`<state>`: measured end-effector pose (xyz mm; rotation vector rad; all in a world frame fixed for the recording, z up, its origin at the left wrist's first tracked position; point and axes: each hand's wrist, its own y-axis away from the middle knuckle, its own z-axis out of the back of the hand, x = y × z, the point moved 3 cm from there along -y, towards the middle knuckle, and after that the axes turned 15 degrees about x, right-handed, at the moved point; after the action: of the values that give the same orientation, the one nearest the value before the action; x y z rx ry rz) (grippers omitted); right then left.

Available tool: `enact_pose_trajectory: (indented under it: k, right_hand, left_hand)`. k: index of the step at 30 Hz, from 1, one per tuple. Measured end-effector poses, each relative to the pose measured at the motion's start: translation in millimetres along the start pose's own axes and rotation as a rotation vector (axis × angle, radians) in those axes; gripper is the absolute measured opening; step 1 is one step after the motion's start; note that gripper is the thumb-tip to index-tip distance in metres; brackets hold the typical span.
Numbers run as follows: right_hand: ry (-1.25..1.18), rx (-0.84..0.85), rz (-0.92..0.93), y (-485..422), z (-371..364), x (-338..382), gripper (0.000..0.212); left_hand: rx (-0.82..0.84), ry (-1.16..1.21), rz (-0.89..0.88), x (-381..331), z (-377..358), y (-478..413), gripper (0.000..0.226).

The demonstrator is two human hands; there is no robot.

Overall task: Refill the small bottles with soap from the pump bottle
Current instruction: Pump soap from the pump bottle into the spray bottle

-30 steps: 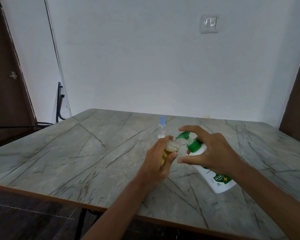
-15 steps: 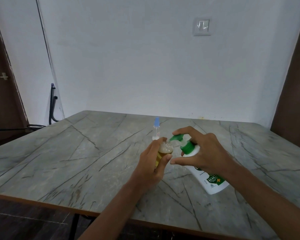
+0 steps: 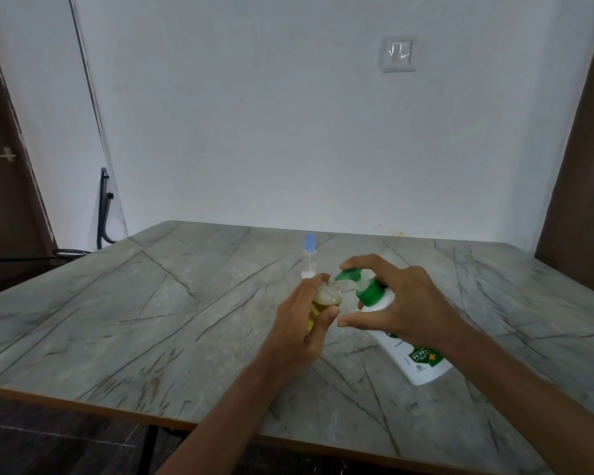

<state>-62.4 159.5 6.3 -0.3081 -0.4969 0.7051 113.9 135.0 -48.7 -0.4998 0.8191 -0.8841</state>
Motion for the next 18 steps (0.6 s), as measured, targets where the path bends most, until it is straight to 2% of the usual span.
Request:
enact_pose_trajectory:
  k: [5, 10, 18]
  right_hand:
    - [0.031, -0.021, 0.002, 1.0, -1.1, -0.3, 0.085]
    - [0.015, -0.025, -0.001, 2.5, -0.4, -3.5, 0.074]
    - [-0.035, -0.046, 0.011, 1.2, 1.1, -3.5, 0.069]
  left_hand:
    - [-0.014, -0.006, 0.015, 0.5, -1.0, 0.1, 0.047]
    - [-0.007, -0.006, 0.011, -1.1, -0.3, -0.7, 0.044]
    - [0.002, 0.016, -0.007, -2.6, 0.2, -0.4, 0.043]
